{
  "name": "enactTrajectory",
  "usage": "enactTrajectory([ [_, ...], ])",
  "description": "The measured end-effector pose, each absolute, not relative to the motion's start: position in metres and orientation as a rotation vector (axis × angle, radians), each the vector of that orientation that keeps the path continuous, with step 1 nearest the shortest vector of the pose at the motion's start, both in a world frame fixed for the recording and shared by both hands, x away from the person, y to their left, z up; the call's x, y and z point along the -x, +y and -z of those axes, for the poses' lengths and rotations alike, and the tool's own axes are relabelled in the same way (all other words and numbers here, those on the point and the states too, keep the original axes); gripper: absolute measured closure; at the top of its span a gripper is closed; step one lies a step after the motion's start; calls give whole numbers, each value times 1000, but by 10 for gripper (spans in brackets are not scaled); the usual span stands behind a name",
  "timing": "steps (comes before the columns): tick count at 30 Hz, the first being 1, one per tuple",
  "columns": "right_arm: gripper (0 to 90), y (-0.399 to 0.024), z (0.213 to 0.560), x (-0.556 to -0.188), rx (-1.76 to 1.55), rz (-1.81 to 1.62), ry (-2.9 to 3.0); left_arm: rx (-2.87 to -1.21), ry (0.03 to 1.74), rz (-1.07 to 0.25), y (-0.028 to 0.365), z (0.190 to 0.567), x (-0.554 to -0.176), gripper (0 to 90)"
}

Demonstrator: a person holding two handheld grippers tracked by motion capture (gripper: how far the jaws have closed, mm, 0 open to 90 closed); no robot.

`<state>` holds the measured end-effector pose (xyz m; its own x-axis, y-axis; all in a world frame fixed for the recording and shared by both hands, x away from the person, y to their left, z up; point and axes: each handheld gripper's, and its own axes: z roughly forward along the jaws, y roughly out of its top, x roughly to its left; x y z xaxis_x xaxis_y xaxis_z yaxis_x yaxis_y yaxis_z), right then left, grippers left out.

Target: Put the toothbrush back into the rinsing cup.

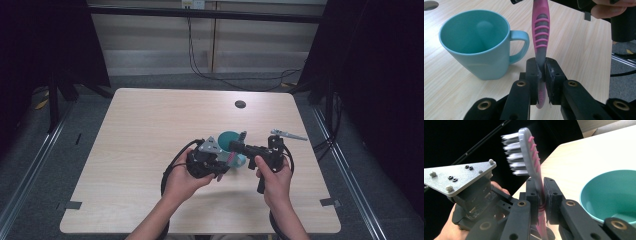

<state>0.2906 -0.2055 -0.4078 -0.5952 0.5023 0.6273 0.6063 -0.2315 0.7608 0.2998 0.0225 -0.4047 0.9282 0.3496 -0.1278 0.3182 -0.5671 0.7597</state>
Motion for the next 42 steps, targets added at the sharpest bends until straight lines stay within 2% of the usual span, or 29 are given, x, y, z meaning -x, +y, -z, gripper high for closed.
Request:
enactTrajectory([
  [34, 833, -196, 403, -292, 1343, 2002, -1985, -2168, 462, -6, 19, 410, -298, 764],
  [38, 834, -197, 400, -291, 1330, 2006, -1998, -2148, 479, -20, 23, 410, -299, 666],
  [42, 835, -199, 397, -290, 1326, 2008, -2011, -2114, 480, -58, 30, 413, -303, 475],
])
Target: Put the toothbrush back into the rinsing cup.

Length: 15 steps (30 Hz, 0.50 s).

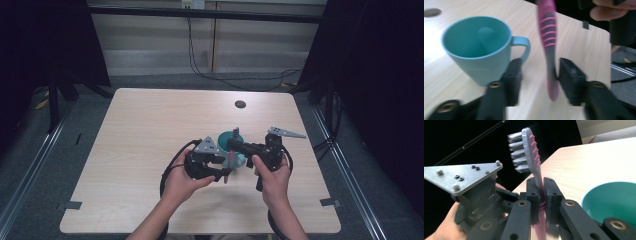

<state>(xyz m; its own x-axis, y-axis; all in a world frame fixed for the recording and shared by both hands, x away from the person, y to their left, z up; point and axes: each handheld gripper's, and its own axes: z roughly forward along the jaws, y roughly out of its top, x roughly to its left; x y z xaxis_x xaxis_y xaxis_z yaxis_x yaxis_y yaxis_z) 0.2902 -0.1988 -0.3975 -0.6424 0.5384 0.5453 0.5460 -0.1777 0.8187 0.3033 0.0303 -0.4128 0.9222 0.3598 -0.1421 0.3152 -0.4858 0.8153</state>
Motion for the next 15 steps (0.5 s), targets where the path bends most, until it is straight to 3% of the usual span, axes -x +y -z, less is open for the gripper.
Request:
enactTrajectory([
  [5, 835, -202, 394, -291, 1328, 2014, -2028, -2113, 496, -78, 41, 417, -308, 335],
  [15, 836, -203, 389, -293, 1336, 2013, -2047, -2164, 531, -90, 65, 434, -312, 227],
])
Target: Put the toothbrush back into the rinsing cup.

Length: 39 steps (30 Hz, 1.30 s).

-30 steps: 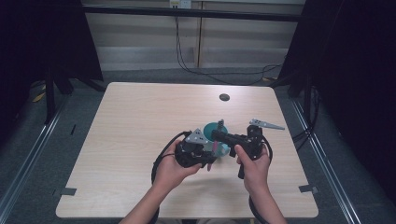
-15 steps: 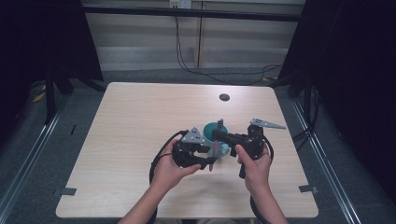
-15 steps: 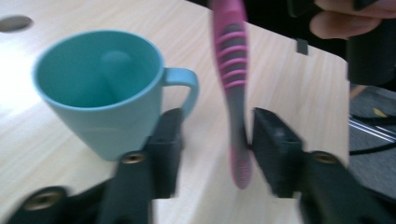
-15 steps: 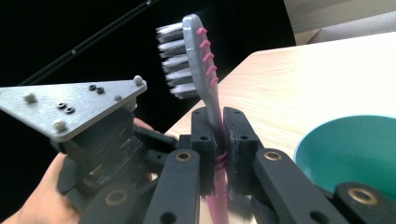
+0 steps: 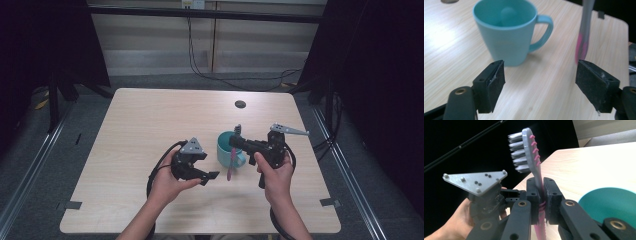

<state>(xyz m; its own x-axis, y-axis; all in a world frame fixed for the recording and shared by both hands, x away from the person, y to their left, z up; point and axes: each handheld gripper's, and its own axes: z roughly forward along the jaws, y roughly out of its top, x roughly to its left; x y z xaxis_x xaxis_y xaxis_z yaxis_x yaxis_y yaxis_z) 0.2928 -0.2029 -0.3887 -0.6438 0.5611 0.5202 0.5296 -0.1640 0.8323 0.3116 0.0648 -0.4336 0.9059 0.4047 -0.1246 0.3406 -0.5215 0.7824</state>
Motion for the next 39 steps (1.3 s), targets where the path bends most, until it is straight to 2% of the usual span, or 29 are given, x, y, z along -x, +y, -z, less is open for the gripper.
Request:
enactTrajectory([
  [12, 836, -206, 374, -296, -1289, -1982, 2000, -2219, 564, -93, 90, 464, -309, 178],
  [30, 836, -194, 343, -306, -1218, -1956, 2011, -2273, 577, -125, 114, 486, -302, 176],
  [39, 836, -189, 340, -314, -1218, -1968, 2000, -2288, 576, -140, 121, 494, -300, 174],
])
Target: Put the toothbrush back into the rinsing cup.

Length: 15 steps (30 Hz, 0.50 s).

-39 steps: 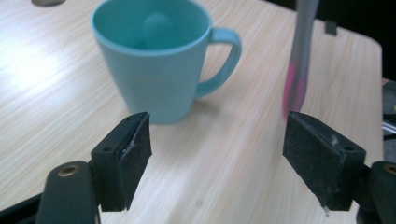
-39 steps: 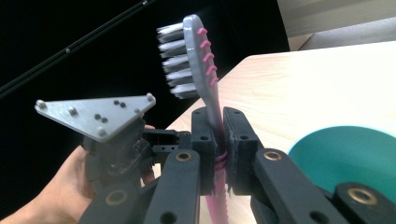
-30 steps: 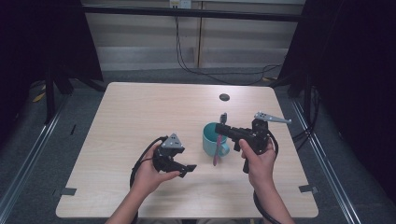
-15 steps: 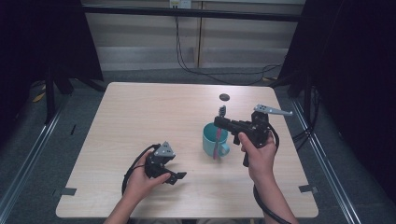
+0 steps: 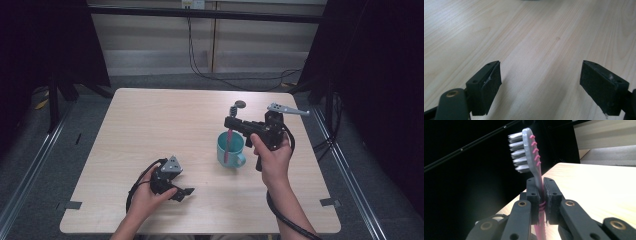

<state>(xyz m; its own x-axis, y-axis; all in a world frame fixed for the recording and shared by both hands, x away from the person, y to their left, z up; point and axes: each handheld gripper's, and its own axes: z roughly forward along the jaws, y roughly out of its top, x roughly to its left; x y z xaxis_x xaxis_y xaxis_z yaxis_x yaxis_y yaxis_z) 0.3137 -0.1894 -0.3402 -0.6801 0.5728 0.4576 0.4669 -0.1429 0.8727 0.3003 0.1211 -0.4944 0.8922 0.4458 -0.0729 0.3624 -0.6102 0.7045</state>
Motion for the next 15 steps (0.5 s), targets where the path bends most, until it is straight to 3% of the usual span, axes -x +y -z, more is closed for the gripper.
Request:
enactTrajectory([
  [15, 836, -193, 328, -328, -1200, -1957, 1958, -2310, 546, -167, 127, 505, -301, 153],
])
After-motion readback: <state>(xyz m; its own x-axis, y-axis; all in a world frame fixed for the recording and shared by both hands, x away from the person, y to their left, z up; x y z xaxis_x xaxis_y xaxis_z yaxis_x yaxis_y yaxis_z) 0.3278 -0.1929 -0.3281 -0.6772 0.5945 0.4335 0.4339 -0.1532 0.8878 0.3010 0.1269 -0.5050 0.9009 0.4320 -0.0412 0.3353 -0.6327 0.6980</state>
